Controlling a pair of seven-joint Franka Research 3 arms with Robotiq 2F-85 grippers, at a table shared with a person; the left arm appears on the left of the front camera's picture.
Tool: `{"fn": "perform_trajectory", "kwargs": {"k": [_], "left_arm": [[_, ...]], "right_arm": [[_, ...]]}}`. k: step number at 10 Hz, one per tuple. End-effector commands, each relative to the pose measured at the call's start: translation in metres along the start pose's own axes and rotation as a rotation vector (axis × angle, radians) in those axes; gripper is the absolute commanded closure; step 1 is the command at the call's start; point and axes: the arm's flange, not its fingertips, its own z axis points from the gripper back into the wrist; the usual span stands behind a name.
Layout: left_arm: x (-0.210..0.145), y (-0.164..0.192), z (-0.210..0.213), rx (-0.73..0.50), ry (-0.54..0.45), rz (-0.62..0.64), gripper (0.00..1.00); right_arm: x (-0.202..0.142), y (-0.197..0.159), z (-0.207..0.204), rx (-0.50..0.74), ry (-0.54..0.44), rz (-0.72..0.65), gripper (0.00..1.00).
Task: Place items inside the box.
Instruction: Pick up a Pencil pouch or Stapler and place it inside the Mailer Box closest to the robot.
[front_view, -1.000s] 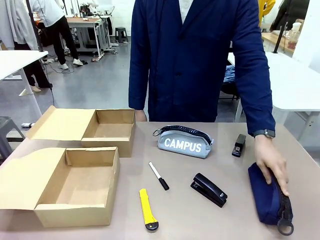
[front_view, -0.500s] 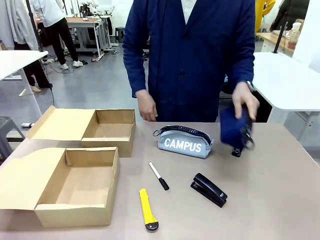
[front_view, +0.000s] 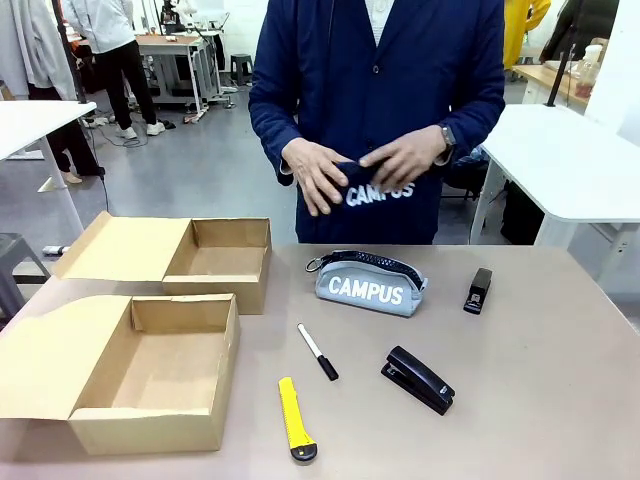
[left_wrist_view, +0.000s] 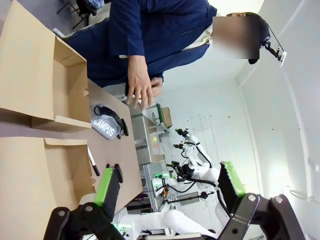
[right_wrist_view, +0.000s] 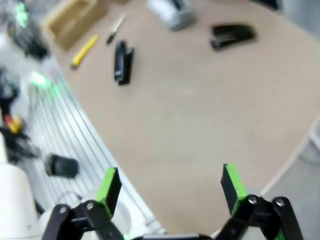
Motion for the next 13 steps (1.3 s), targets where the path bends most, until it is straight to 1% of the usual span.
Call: {"fn": "perform_trajectory", "kwargs": {"k": [1, 2, 3, 5, 6, 7, 8, 9, 10, 11, 12, 13], "left_arm": [[-0.001, -0.003, 0.001, -0.01, 0.002, -0.013, 0.0], [-0.001, -0.003, 0.001, -0.01, 0.002, -0.013, 0.0], [-0.001, -0.003, 0.001, -0.01, 0.002, -0.013, 0.0], [-0.001, -0.003, 0.001, -0.01, 0.002, -0.013, 0.0], [-0.001, -0.003, 0.001, -0.01, 0.002, -0.013, 0.0], [-0.001, -0.003, 0.001, -0.01, 0.002, -0.013, 0.0], [-0.001, -0.003, 0.001, -0.01, 0.002, -0.013, 0.0], [-0.001, -0.003, 0.001, -0.01, 0.002, -0.013, 0.0], [-0.001, -0.003, 0.001, -0.01, 0.002, -0.013, 0.0], [-0.001, -0.003, 0.001, -0.01, 0.002, -0.013, 0.0], [-0.001, -0.003, 0.001, -0.01, 0.002, -0.013, 0.0], [-0.001, -0.003, 0.001, -0.01, 0.002, -0.013, 0.0]], "right_arm": [[0.022, 0.019, -0.07, 0.075, 0.124, 0.493, 0.0], [0.033, 0.033, -0.09, 0.119, 0.194, 0.52, 0.0], [0.035, 0.004, -0.026, 0.042, 0.066, 0.151, 0.0], [0.035, 0.004, -0.026, 0.042, 0.066, 0.151, 0.0], [0.054, 0.01, -0.047, 0.088, 0.113, 0.257, 0.0], [0.049, -0.008, -0.04, 0.101, 0.073, 0.205, 0.0], [0.069, -0.032, -0.049, 0.161, 0.03, 0.28, 0.0], [0.095, -0.053, -0.067, 0.265, 0.067, 0.397, 0.0], [0.123, -0.071, -0.089, 0.307, 0.088, 0.59, 0.0], [0.149, -0.084, -0.12, 0.335, 0.165, 0.7, 0.0], [0.171, -0.093, -0.16, 0.343, 0.248, 0.793, 0.0], [0.185, -0.101, -0.192, 0.345, 0.294, 0.836, 0.0]]}}
